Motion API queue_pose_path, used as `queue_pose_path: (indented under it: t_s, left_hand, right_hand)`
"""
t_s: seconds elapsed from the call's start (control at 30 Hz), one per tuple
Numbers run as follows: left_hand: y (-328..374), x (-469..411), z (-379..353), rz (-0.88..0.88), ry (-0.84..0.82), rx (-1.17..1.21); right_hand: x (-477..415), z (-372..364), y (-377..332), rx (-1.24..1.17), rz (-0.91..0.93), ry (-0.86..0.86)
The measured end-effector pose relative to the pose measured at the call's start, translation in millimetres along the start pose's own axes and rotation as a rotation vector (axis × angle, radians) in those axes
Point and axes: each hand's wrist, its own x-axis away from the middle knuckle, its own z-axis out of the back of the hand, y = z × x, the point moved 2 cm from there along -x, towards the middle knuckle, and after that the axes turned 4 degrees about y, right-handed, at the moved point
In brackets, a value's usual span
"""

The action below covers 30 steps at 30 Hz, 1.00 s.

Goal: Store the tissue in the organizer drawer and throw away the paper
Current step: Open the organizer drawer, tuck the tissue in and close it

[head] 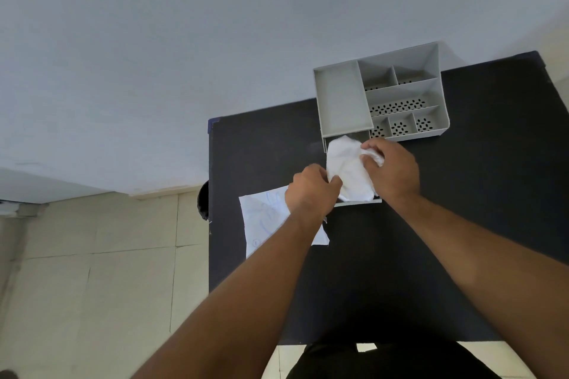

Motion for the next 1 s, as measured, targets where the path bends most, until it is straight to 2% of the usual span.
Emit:
queue_pose_path:
  t_s: [0.13,0.33,0.4,0.47,0.53,0.7,0.87,1.0]
  left_hand:
    - [2,-2,-4,-0.081,0.056,-0.082]
    - [-4,7,-18,-0.437,0.220,-0.126]
    - [-6,11,-23,-0.562,0.172,-0.267]
    - [-9,14,-30,-0.639,0.052,-0.412]
    - [-12,13,-34,-0.643,-0.027,-0.490]
    - [-7,11,-43,-0.608,-0.098,-0.559]
    - [1,11,-47,-0.540,-0.119,-0.646]
    - [11,12,-48,-0.545,-0.101,-0.598]
  right_hand:
    - [2,0,2,0.004,0.014,0.033]
    - [2,-2,-2,-0.021,-0.007,0.069]
    - [1,-5,-3,0.011,0.003,0.074]
    - [1,-6,-3,0.092,0.022,0.074]
    - [1,-8,-2,0.147,0.048,0.071]
    - [8,-10,1,0.177,0.118,0.059]
    - [25,-9,12,0.130,0.045,0.085]
    - [34,-10,18,0.047,-0.023,0.090]
